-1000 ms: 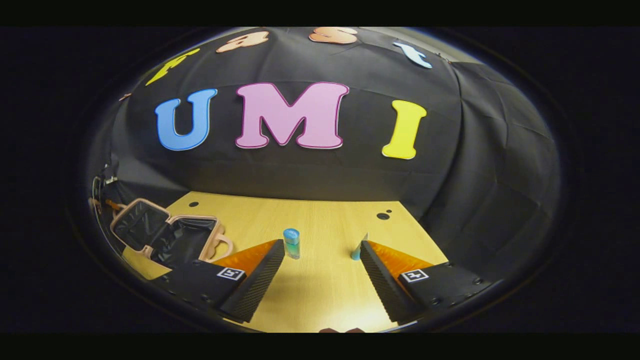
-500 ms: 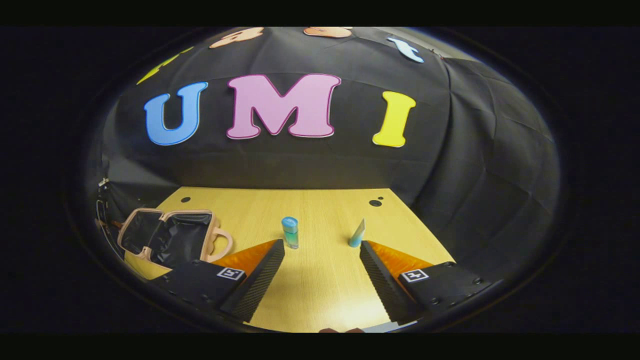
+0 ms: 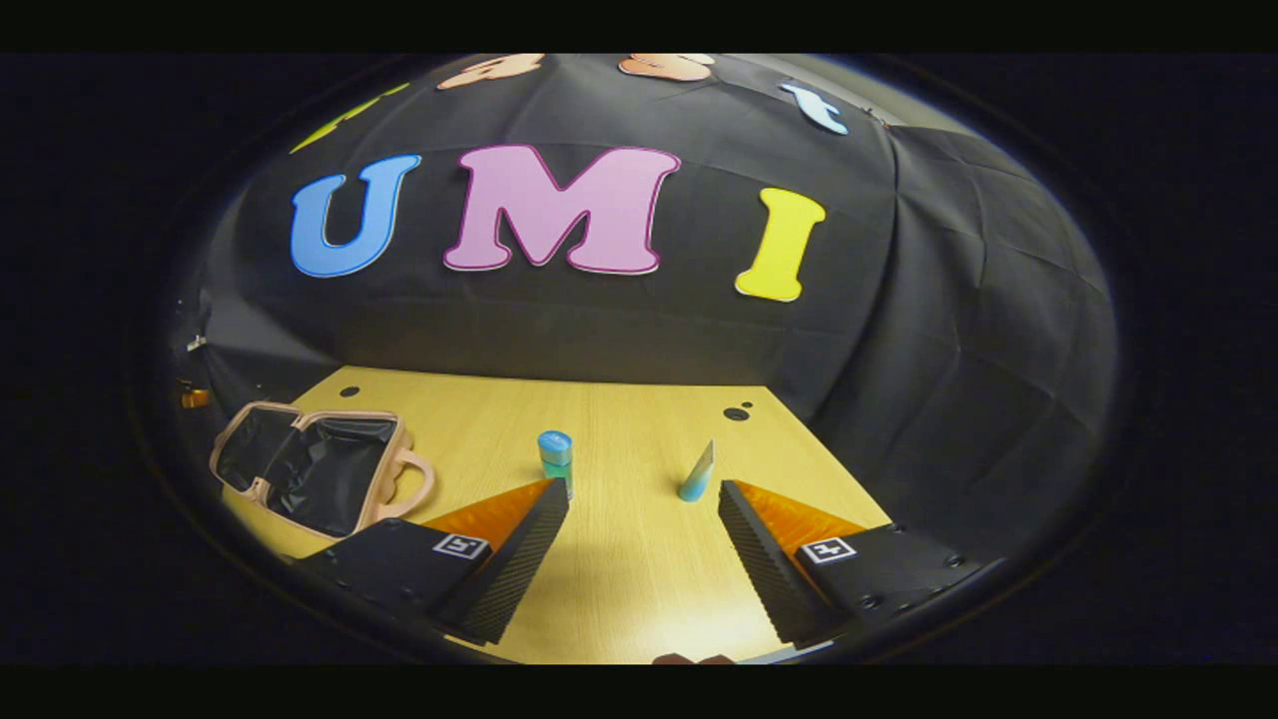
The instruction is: First open the suitcase, pack the skin care products into it, and then close the suitcase.
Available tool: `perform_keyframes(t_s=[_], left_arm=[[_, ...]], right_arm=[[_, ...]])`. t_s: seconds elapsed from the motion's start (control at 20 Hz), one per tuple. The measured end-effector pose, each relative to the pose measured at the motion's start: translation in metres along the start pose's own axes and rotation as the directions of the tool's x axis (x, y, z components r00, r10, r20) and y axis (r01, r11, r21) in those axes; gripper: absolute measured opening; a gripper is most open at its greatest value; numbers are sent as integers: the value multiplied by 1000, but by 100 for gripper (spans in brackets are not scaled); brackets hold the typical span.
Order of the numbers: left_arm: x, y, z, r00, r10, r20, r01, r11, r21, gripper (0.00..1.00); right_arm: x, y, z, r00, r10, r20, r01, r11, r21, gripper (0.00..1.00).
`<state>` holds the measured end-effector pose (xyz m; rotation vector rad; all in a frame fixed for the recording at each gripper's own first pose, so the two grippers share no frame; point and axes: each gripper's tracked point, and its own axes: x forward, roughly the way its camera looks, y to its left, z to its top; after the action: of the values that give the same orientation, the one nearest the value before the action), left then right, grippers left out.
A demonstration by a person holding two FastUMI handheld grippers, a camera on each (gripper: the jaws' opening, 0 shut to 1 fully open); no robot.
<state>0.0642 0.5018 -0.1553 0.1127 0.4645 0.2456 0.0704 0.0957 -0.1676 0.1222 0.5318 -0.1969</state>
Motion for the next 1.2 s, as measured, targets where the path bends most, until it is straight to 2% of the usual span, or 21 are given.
perform_keyframes(t_s=[0.15,0.25,0.3,0.4,0.55,0.7,0.8,0.95,1.0,1.05,1.2], left_arm=[[-18,-97,33,985,-144,100,150,987,-57,97],[-39,-171,43,948,-288,133,297,953,-59,98],[-47,-208,45,929,-343,141,351,935,-41,98],[-66,-256,38,899,-409,154,412,911,15,98],[-83,-341,35,846,-515,138,506,857,99,98],[-86,-408,32,827,-549,122,526,831,180,98],[-87,-439,30,835,-540,105,515,834,198,98],[-82,-490,27,832,-550,68,535,829,163,97],[-75,-508,24,831,-554,49,542,827,152,96],[-62,-529,15,833,-553,34,544,828,138,96],[-28,-570,-5,845,-534,-19,533,841,94,97]], right_arm=[[2,-8,1,1000,-11,2,11,1000,26,97],[1,-13,1,1000,-7,12,7,1000,27,97],[1,-16,0,1000,-7,16,7,1000,22,97],[1,-22,-3,1000,2,22,-2,1000,23,97],[5,-24,-6,999,38,33,-39,999,20,97],[17,-31,-4,996,76,47,-77,997,9,97],[24,-36,-4,994,94,58,-95,995,17,97],[36,-42,-10,989,136,50,-139,989,50,97],[42,-43,-12,986,164,37,-166,984,57,100],[48,-44,-16,981,191,21,-192,980,61,97],[70,-59,-22,977,212,-3,-212,977,30,97]])
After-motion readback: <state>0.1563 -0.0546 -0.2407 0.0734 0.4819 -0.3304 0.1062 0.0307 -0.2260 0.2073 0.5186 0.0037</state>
